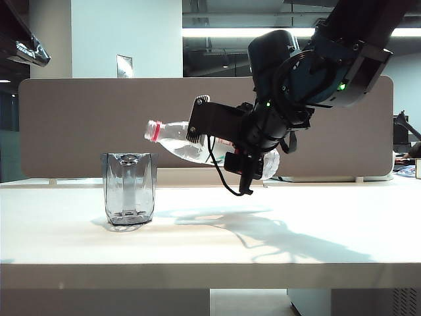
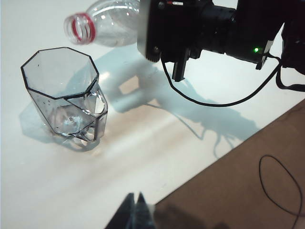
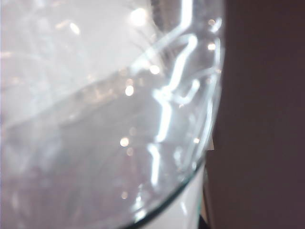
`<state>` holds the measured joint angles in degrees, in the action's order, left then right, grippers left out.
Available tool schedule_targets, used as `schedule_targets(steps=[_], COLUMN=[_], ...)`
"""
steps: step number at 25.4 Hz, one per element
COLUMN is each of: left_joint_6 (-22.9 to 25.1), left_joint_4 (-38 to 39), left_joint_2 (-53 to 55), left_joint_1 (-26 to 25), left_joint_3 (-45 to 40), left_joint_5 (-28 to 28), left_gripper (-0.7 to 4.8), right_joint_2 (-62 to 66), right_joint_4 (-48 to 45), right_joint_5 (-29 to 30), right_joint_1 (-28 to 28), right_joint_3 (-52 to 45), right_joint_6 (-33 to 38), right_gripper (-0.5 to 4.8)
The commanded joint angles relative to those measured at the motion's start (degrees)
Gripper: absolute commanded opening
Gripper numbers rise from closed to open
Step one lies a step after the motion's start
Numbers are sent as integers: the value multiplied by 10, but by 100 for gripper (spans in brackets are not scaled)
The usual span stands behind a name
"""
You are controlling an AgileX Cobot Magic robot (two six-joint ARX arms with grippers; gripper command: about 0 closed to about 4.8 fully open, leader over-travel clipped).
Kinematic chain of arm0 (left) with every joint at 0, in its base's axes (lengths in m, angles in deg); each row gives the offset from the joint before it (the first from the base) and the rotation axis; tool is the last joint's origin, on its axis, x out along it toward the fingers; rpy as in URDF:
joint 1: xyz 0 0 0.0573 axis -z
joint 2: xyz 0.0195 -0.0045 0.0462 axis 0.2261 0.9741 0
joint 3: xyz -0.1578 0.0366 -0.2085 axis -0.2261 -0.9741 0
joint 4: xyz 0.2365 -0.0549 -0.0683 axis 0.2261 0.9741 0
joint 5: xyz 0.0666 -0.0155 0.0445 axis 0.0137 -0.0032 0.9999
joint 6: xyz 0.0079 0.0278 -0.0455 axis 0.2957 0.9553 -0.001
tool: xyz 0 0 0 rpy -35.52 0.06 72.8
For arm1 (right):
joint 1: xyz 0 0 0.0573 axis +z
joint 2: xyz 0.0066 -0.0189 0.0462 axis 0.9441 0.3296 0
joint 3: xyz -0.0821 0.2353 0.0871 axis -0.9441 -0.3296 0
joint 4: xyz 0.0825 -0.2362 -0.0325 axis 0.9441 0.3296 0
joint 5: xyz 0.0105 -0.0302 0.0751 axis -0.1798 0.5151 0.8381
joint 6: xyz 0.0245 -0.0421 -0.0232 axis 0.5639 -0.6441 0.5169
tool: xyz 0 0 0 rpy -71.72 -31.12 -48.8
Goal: Pick up the mineral water bottle on the table and pour water into the mug until it's full.
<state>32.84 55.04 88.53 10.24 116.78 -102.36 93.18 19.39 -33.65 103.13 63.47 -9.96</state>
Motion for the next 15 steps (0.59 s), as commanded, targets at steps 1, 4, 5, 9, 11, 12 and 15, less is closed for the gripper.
schedule_targets(steps=[1, 4, 5, 9, 11, 12, 15], left_joint_6=[2, 2, 2, 2, 2, 2, 2], left_joint_4=[-7, -7, -7, -7, -7, -7, -7], left_joint_2=[-1, -1, -1, -1, -1, -1, -1], left_joint_1=[0, 0, 0, 0, 0, 0, 0], left_joint_3=[2, 2, 2, 2, 2, 2, 2], left_joint_5=[-3, -3, -3, -3, -3, -3, -3], left_gripper=[-2, -2, -2, -2, -2, -2, -2], right_joint_2=[-9, -9, -9, -9, -9, -9, -10], right_joint_4=[-40, -40, -39, -40, -39, -40, -40], right_joint_5=[-8, -17, -19, -25, -34, -34, -35], right_joint_1=[1, 1, 1, 1, 1, 1, 1], right_joint_3=[20, 28, 31, 42, 47, 47, 47], right_joint_6=[-44, -61, -68, -118, -131, -133, -162], right_gripper=[220, 220, 220, 220, 220, 221, 221])
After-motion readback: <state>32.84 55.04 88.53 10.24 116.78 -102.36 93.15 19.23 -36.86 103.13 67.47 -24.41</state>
